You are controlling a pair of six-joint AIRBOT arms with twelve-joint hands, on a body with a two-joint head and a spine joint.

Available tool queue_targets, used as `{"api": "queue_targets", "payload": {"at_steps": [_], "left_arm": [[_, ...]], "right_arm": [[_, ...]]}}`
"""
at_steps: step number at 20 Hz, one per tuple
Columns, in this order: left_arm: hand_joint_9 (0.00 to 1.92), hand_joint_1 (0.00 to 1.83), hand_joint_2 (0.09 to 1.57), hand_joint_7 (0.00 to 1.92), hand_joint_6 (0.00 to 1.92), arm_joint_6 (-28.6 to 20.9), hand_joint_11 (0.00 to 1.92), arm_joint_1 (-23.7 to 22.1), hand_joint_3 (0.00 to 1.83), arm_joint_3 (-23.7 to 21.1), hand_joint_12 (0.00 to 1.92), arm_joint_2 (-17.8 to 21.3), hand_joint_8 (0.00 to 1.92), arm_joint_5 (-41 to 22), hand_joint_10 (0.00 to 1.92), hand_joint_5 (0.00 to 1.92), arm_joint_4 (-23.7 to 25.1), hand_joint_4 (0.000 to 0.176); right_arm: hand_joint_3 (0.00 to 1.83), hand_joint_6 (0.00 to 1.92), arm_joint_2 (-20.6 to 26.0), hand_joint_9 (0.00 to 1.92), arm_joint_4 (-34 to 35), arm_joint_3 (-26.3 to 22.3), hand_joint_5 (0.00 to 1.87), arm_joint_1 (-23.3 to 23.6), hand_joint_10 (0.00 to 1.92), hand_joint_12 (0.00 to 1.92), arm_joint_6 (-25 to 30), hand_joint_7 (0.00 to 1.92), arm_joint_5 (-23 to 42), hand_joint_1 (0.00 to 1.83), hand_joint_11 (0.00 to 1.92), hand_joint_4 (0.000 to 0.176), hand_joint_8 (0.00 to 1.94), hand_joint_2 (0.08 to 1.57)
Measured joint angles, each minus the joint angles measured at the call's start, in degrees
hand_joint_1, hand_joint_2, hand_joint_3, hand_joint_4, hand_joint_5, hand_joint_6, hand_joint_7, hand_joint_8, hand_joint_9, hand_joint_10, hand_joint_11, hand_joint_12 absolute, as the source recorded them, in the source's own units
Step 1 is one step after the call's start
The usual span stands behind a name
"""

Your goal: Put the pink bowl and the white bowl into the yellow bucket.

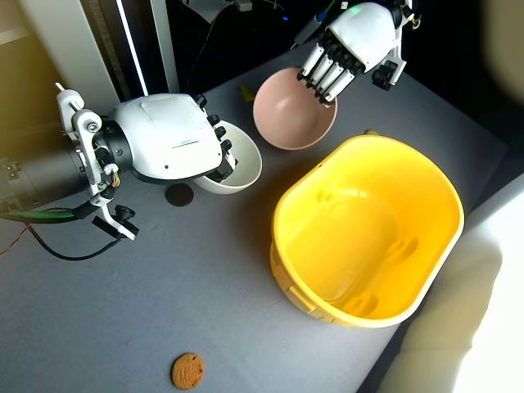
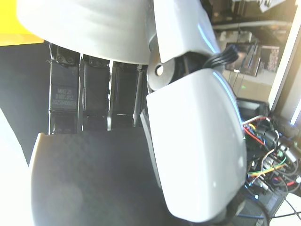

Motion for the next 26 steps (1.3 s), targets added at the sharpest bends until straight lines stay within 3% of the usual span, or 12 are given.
{"api": "queue_targets", "payload": {"at_steps": [2, 5, 9, 12, 16, 17, 19, 21, 26], "left_arm": [[0.93, 1.38, 1.08, 1.11, 0.95, -0.96, 0.71, -0.79, 0.0, 0.46, 1.18, 0.15, 0.68, -1.05, 1.13, 1.03, -1.22, 0.0], [0.93, 1.38, 1.09, 1.06, 1.01, -1.84, 0.7, -2.25, 0.0, 1.14, 1.21, 0.24, 0.75, -2.82, 1.15, 0.99, -2.51, 0.0], [1.0, 1.39, 1.06, 1.16, 0.89, -3.65, 0.79, -3.72, 0.0, 2.6, 1.12, 0.24, 0.62, -3.45, 1.02, 1.06, -4.11, 0.0], [0.98, 1.39, 1.07, 1.11, 0.95, -4.7, 0.8, -5.22, 0.0, 3.21, 1.14, 0.24, 0.7, -4.2, 1.06, 1.01, -4.74, 0.0], [0.99, 1.39, 1.06, 1.12, 0.83, -5.99, 0.78, -7.52, 0.0, 4.44, 1.2, 0.17, 0.77, -4.59, 1.05, 1.05, -6.71, 0.0], [0.98, 1.39, 1.06, 1.14, 0.89, -6.45, 0.78, -8.26, 0.0, 4.81, 1.16, -0.07, 0.69, -4.76, 1.04, 1.04, -7.21, 0.0], [0.98, 1.39, 1.07, 1.13, 0.95, -7.04, 0.8, -9.33, 0.0, 5.18, 1.15, -0.52, 0.71, -4.63, 1.06, 1.0, -7.67, 0.0], [0.96, 1.38, 1.09, 1.08, 1.03, -7.28, 0.75, -9.99, 0.0, 5.49, 1.18, -0.98, 0.71, -4.28, 1.11, 0.98, -7.5, 0.0], [0.99, 1.38, 1.07, 1.09, 0.93, -7.74, 0.8, -12.15, 0.0, 8.81, 1.14, -2.97, 0.75, -3.34, 1.07, 1.0, -7.41, 0.0]], "right_arm": [[0.0, 0.78, -0.02, 1.13, -0.22, 0.44, 1.06, 0.42, 0.84, 1.01, -0.02, 1.22, 0.61, 1.4, 0.98, 0.0, 0.58, 1.03], [0.0, 0.86, 0.0, 1.13, 0.17, 1.11, 1.05, 1.05, 0.86, 1.01, -0.13, 1.21, 0.76, 1.4, 0.96, 0.0, 0.52, 1.03], [0.0, 0.89, -0.02, 1.1, 0.17, 1.27, 1.03, 2.99, 0.89, 0.99, -0.26, 1.2, 0.44, 1.39, 0.95, 0.0, 0.53, 1.04], [0.0, 0.89, -0.02, 1.11, 0.72, 1.57, 1.03, 4.22, 0.87, 0.99, -2.01, 1.18, -0.46, 1.39, 0.95, 0.0, 0.6, 1.04], [0.0, 0.86, -0.15, 1.11, 0.04, 1.57, 1.08, 4.83, 0.85, 0.97, -4.94, 1.25, -1.03, 1.4, 0.98, 0.0, 0.41, 1.03], [0.0, 0.86, -0.28, 1.12, 0.02, 1.57, 1.07, 4.98, 0.84, 0.96, -5.62, 1.25, -1.07, 1.4, 0.97, 0.0, 0.41, 1.03], [0.0, 0.89, -0.57, 1.11, 0.15, 1.57, 1.03, 5.62, 0.87, 0.97, -6.34, 1.17, -1.18, 1.4, 0.95, 0.0, 0.59, 1.04], [0.0, 0.89, -0.81, 1.11, -0.24, 1.57, 1.03, 6.27, 0.86, 0.95, -6.32, 1.19, -1.18, 1.4, 0.96, 0.0, 0.58, 1.04], [0.0, 0.83, -1.36, 1.1, -0.98, 1.57, 1.07, 7.69, 0.89, 0.95, -6.8, 1.23, -1.09, 1.4, 0.96, 0.0, 0.5, 1.03]]}}
